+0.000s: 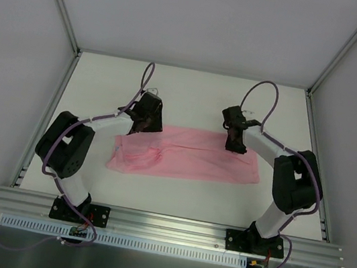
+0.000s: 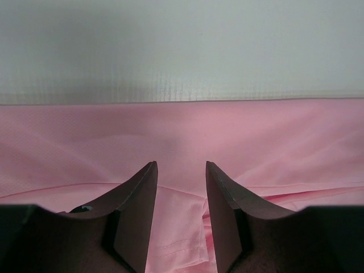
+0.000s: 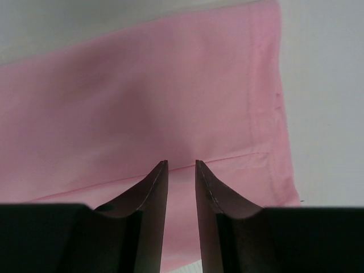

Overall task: Fold and stack the t-shirts
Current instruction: Fold the other side of the tshirt into a rectangle

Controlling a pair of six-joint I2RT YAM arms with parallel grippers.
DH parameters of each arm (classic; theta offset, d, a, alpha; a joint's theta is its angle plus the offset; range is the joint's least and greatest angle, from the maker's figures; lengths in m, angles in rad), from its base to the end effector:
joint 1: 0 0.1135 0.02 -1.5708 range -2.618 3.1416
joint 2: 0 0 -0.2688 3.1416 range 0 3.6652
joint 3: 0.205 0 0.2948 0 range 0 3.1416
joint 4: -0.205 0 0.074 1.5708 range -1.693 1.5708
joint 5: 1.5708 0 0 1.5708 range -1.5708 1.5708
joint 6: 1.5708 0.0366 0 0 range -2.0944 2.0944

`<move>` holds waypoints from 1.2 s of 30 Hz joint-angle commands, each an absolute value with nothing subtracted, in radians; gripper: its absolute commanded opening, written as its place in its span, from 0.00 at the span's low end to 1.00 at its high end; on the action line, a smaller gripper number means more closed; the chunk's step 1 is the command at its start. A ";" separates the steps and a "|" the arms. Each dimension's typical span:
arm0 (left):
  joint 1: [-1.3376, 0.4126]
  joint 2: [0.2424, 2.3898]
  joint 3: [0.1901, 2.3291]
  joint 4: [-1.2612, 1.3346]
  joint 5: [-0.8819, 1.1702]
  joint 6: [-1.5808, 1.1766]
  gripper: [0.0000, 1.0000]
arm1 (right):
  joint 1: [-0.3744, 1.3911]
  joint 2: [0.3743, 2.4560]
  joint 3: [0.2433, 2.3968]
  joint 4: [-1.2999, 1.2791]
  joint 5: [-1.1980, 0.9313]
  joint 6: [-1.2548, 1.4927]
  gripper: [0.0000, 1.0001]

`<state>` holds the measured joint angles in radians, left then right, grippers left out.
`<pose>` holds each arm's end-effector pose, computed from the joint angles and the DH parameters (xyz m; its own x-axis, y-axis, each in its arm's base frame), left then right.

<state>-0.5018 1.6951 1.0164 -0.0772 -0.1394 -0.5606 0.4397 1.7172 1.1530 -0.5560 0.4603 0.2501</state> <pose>0.3495 -0.1860 0.1701 -0.7155 -0.2080 -0.6670 0.0086 0.9519 -0.3062 0.3523 0.1478 0.1797 -0.8403 -0.1502 -0.5209 0.0017 0.9601 -0.2797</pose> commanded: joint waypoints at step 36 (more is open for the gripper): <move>-0.492 1.571 0.854 0.074 -0.034 -0.578 0.55 | 0.517 1.623 1.135 -0.445 0.422 0.156 0.26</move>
